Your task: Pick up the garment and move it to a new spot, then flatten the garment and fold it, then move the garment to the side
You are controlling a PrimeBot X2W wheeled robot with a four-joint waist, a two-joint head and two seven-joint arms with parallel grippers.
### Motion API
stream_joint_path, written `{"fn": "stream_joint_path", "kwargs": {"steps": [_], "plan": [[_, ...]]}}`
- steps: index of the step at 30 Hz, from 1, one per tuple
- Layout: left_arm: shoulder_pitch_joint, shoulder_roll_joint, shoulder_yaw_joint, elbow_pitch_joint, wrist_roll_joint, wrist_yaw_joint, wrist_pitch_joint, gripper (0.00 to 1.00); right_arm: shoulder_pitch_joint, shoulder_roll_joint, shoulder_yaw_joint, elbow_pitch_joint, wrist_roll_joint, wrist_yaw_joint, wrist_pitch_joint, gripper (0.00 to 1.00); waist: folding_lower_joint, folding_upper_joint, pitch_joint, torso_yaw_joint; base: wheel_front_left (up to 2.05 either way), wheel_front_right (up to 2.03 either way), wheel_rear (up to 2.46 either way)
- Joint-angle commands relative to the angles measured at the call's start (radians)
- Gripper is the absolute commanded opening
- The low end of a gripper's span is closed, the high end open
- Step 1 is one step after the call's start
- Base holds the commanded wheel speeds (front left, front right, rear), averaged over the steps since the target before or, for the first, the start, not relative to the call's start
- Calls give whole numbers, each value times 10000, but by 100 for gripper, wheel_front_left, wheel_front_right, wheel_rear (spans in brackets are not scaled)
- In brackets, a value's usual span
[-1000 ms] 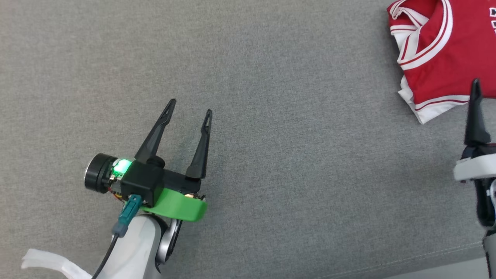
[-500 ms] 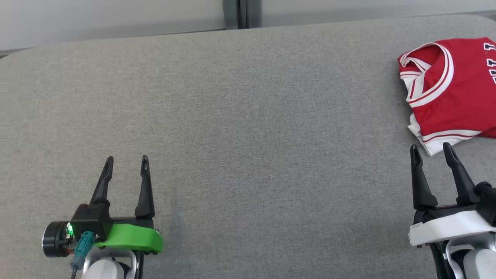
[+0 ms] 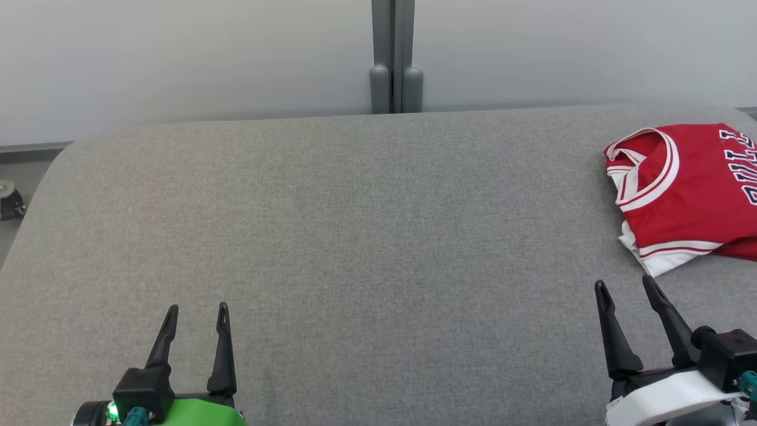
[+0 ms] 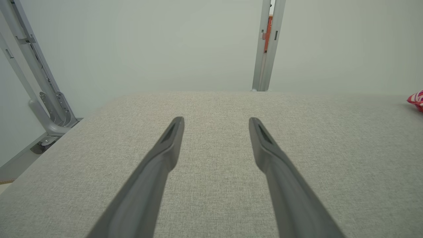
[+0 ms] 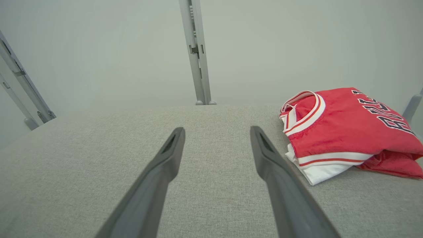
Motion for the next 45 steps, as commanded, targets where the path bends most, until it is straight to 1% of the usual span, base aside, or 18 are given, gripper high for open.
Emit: {"fn": "stream_joint_path", "kwargs": {"steps": [1,7,20,42,43,45], "plan": [[219,52,1,18,-41,-13,-45,100,223,42,9,-94,-30,-17,54,100,1,0,-336,-95,0,0,0],[328,82,-73,74,-72,-76,-46,100,515,112,22,-204,-36,-17,131,100,1,0,-449,-177,0,0,0],[-60,176,-144,301,-65,-125,-39,100,362,179,76,-70,-60,-17,-17,100,1,0,-369,-240,0,0,0],[-289,41,-179,404,84,-211,-40,100,239,192,54,51,27,-17,-157,100,1,0,-271,-209,0,0,0],[-136,21,-186,420,-23,-188,-9,0,320,183,49,38,15,0,-103,0,1,0,-272,-210,0,0,0],[-74,-26,-196,562,-46,-193,12,0,345,197,72,181,32,2,-100,0,1,0,-269,-206,0,0,0]]}}
